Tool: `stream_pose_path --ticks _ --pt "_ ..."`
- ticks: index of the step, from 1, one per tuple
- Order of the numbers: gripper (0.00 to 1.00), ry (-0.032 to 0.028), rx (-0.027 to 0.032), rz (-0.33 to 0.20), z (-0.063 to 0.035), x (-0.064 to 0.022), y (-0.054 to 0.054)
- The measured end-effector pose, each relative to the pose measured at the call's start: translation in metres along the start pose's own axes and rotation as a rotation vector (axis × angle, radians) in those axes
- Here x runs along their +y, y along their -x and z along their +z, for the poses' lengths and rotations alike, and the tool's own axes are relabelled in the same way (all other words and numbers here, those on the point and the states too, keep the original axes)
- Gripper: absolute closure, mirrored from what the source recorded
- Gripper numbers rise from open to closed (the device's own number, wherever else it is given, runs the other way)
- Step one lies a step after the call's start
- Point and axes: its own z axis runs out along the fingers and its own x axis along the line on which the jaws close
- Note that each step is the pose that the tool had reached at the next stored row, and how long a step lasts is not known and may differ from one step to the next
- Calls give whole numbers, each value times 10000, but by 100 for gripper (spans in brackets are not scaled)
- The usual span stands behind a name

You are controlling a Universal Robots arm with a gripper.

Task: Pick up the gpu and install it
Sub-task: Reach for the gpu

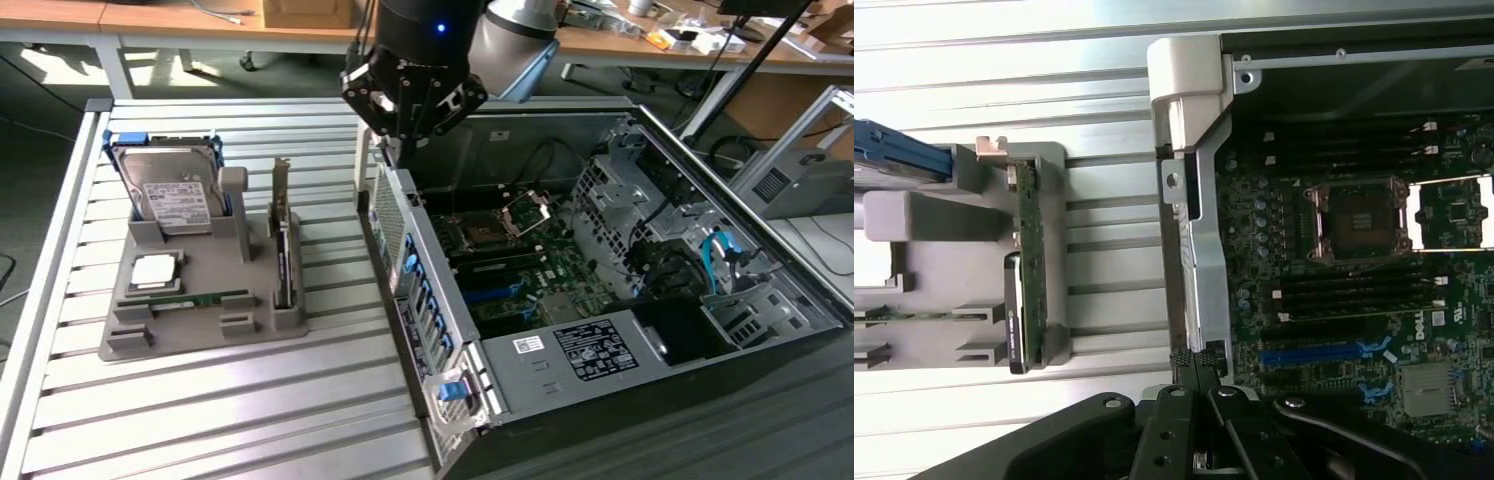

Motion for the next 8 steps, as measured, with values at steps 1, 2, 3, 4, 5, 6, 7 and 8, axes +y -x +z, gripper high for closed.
stream_pose_path --ticks 1,2,3,4,5,6,7,8 --pt "89 0 0 0 0 0 -4" --pt "89 -1 0 0 -1 0 -9" --pt "89 0 0 1 0 -1 -13" --pt "89 0 0 0 0 -1 -17" --pt "89 0 0 0 -1 -1 -21" --pt "89 0 0 0 -1 -2 -25" --pt "89 0 0 0 -1 -2 -28" --pt "89 0 0 0 -1 -2 -32"
